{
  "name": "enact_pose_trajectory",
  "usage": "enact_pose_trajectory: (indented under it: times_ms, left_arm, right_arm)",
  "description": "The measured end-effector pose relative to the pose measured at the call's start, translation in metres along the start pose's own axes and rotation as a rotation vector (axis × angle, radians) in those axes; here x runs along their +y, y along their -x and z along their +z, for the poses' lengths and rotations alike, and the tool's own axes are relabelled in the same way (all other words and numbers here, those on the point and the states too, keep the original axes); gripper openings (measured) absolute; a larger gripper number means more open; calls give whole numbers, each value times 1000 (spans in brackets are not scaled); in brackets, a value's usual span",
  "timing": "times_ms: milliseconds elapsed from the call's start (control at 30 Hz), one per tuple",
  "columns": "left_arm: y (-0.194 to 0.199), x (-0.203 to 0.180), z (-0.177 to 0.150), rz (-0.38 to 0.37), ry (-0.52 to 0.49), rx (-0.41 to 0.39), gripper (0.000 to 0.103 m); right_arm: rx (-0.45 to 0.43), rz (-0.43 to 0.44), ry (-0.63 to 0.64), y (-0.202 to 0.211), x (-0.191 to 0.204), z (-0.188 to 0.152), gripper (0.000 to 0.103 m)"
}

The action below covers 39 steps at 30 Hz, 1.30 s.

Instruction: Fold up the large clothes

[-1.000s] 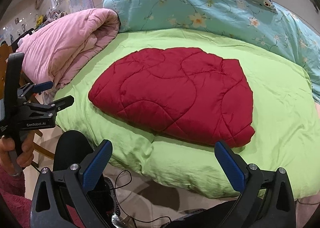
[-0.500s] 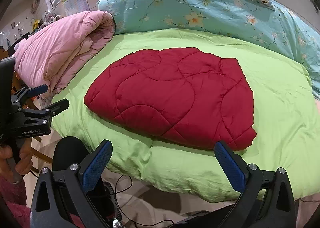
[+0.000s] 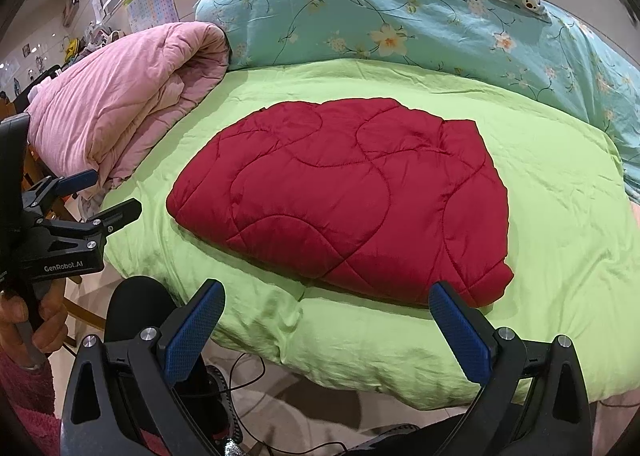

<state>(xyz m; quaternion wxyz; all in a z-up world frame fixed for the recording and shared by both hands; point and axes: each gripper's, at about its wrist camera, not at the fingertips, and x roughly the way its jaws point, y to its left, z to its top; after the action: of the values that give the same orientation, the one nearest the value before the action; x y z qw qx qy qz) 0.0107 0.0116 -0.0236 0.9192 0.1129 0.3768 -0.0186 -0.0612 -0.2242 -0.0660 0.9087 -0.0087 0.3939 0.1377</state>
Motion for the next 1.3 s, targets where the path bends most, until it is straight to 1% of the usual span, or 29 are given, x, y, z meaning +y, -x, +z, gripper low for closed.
enact_pose_trajectory:
  times_ms: [533, 1300]
  left_arm:
    - [2, -6, 2, 6, -26, -11, 103]
    - [2, -7, 5, 1, -25, -13, 103]
  right_arm:
    - [0, -8, 3, -2, -2, 1, 103]
    - [0, -9, 5, -1, -1, 1, 103]
